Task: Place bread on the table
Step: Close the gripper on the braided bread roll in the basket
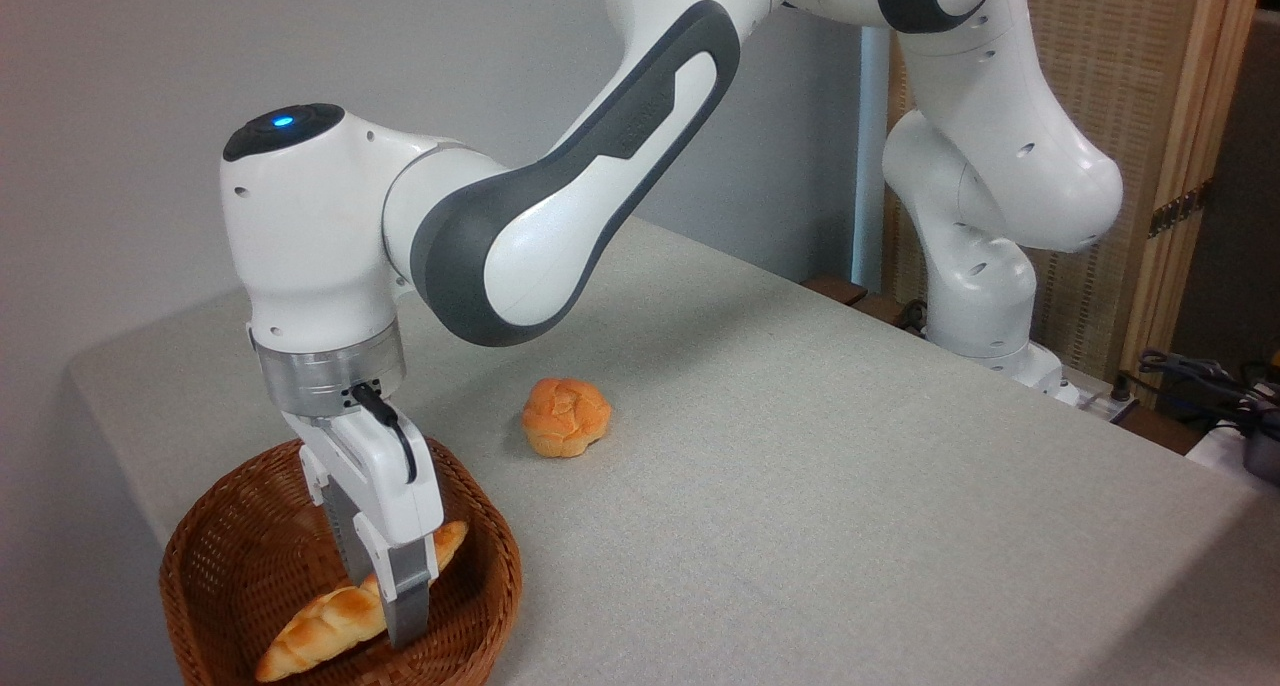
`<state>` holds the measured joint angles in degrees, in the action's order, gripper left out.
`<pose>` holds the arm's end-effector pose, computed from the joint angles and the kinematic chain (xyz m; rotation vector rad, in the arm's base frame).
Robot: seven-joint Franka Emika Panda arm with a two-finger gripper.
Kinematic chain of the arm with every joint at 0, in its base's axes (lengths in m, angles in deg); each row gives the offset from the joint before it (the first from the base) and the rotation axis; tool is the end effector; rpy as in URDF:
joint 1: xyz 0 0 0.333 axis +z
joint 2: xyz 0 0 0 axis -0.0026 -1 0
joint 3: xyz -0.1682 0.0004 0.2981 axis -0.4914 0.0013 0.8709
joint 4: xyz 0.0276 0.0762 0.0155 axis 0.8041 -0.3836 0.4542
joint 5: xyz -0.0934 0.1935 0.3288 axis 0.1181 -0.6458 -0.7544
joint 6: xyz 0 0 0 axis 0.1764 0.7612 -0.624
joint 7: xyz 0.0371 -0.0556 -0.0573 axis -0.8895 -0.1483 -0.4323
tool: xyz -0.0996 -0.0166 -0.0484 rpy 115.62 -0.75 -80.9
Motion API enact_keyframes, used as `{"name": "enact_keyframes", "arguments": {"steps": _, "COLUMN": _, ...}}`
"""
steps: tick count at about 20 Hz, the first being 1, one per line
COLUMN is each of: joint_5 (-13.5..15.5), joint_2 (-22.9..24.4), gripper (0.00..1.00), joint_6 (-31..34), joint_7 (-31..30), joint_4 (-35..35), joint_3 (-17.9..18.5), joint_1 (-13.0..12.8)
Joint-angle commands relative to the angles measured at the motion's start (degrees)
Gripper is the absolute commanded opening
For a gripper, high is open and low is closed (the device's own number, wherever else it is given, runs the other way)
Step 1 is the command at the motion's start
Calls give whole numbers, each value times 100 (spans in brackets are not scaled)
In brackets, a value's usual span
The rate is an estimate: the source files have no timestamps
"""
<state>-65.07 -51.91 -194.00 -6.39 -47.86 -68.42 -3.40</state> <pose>0.6912 -0.0512 0.4339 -2.8483 1.1893 -0.1982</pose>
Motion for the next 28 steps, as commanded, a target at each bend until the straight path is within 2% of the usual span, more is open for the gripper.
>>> {"name": "enact_keyframes", "arguments": {"steps": 1, "joint_5": -38, "joint_2": -134, "gripper": 30, "joint_6": -84, "joint_7": -48, "joint_4": 109, "joint_3": -30, "joint_1": 21}}
{"name": "enact_keyframes", "arguments": {"steps": 11, "joint_5": -20, "joint_2": -134, "gripper": 27, "joint_6": -84, "joint_7": -48, "joint_4": 127, "joint_3": -30, "joint_1": 48}}
{"name": "enact_keyframes", "arguments": {"steps": 18, "joint_5": 102, "joint_2": -125, "gripper": 7, "joint_6": -40, "joint_7": -66, "joint_4": 171, "joint_3": -92, "joint_1": 56}}
{"name": "enact_keyframes", "arguments": {"steps": 22, "joint_5": 120, "joint_2": -81, "gripper": 7, "joint_6": -22, "joint_7": -66, "joint_4": 179, "joint_3": -100, "joint_1": 56}}
{"name": "enact_keyframes", "arguments": {"steps": 25, "joint_5": 129, "joint_2": -64, "gripper": 2, "joint_6": -22, "joint_7": -66, "joint_4": 179, "joint_3": -100, "joint_1": 56}}
{"name": "enact_keyframes", "arguments": {"steps": 28, "joint_5": 129, "joint_2": -72, "gripper": 2, "joint_6": 13, "joint_7": -66, "joint_4": 284, "joint_3": -100, "joint_1": 56}}
